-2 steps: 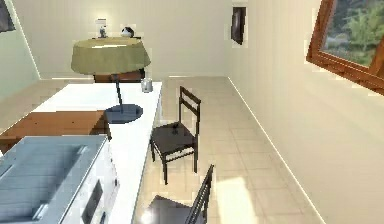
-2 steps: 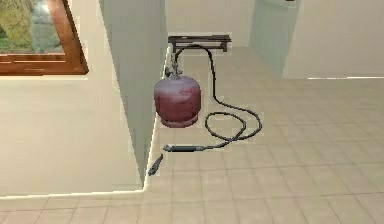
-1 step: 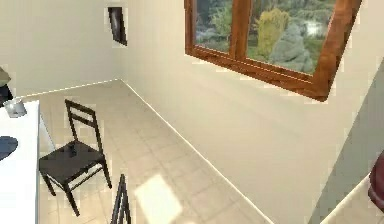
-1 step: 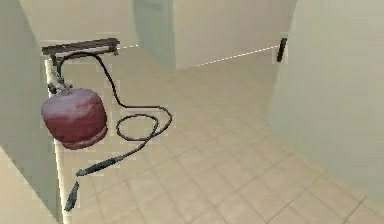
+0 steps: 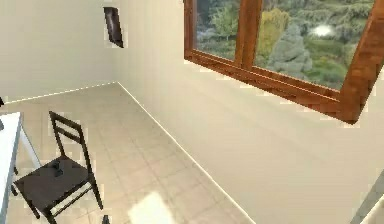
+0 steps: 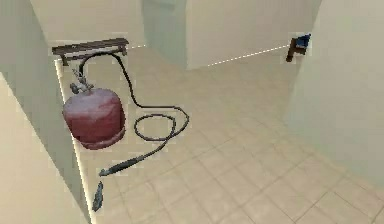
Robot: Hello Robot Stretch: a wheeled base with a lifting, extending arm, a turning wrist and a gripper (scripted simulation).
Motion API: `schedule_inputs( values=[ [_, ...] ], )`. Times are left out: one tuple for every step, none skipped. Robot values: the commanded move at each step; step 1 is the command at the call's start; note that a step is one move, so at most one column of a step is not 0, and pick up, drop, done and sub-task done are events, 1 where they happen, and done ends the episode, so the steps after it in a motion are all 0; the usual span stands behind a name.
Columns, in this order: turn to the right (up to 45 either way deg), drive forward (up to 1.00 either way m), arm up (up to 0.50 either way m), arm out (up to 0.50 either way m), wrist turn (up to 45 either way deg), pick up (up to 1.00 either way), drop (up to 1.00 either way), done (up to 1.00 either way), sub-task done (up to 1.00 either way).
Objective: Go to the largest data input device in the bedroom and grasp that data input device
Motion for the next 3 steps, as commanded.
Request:
schedule_inputs(
  values=[
    [27.0,0.00,0.00,0.00,0.0,0.00,0.00,0.00,0.00],
    [0.0,0.65,0.00,0.00,0.0,0.00,0.00,0.00,0.00],
    [-45.0,0.00,0.00,0.00,0.0,0.00,0.00,0.00,0.00]
  ],
)
